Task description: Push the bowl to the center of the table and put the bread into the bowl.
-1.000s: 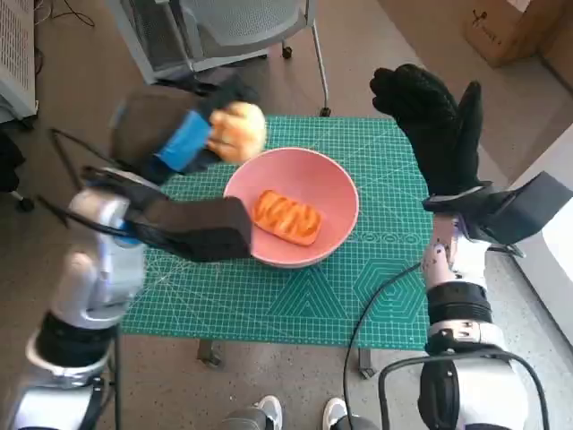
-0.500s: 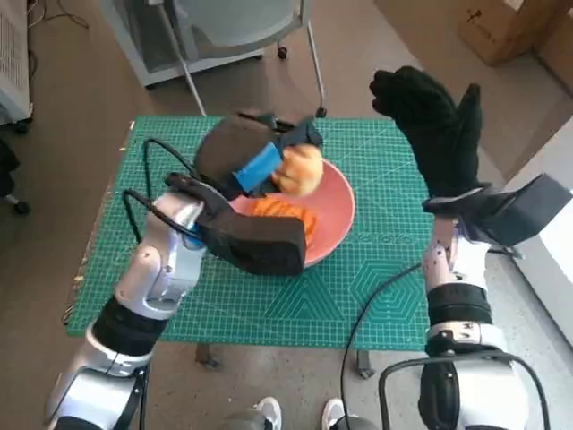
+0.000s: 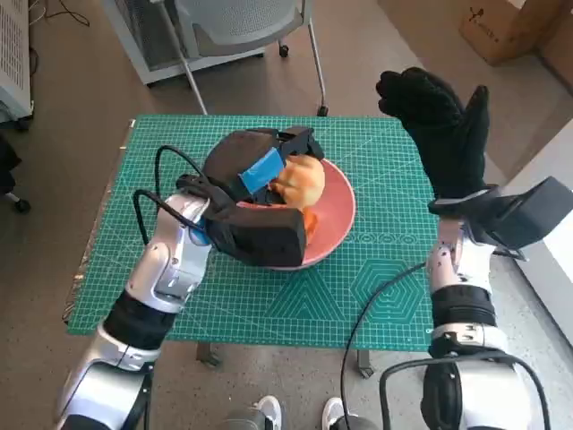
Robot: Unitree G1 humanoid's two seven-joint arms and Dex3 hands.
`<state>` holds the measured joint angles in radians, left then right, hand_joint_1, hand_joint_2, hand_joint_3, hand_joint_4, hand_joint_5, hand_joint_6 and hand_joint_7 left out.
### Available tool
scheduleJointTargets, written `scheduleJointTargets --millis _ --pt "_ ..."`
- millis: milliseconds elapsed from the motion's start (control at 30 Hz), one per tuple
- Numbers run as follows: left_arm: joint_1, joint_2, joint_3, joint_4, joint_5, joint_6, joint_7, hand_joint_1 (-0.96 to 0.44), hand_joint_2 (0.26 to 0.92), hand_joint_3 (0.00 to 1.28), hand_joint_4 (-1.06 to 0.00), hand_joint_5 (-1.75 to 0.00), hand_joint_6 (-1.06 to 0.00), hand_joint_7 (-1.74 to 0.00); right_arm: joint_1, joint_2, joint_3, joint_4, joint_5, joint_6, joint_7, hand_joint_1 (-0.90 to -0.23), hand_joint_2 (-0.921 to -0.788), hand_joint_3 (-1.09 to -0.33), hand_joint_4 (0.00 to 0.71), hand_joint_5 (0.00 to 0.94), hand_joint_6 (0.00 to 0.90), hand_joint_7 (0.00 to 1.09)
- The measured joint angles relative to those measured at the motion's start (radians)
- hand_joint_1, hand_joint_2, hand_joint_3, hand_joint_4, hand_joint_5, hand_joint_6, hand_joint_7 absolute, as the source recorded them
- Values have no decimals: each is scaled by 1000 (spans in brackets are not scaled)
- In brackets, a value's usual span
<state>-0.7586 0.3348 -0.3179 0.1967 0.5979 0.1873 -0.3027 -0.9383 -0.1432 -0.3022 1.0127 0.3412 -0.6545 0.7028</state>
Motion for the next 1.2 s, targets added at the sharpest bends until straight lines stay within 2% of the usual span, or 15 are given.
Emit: scheduleJointTargets --millis 133,300,500,667,1100,1200 --pt "10 -5 10 -44 -21 82 -62 -383 838 8 -38 -19 -196 -18 2 0 0 -5 5 0 0 -686 -921 -725 277 0 373 0" --pt "27 -2 19 -84 -28 125 -89 -517 860 14 -6 -2 -155 -3 2 0 1 -6 7 0 0 -680 -921 -725 276 1 371 1" --pt "73 4 58 -101 -78 70 -60 -595 889 19 0 1 -147 -2 2 1 3 -6 7 0 0 -681 -921 -725 279 2 372 2" --pt "131 4 128 -120 -161 2 -17 -621 914 37 1 1 -149 -3 1 1 6 -6 7 0 0 -684 -921 -725 281 3 372 1" --pt "269 -77 408 -296 -558 -143 46 -708 921 396 -32 -10 -180 -18 1 9 15 -28 6 -3 -7 -676 -921 -734 286 3 372 1" --pt "289 -95 456 -350 -636 -159 54 -728 921 432 -46 -16 -188 -24 1 11 21 -39 6 -3 -14 -675 -921 -740 287 3 371 0"
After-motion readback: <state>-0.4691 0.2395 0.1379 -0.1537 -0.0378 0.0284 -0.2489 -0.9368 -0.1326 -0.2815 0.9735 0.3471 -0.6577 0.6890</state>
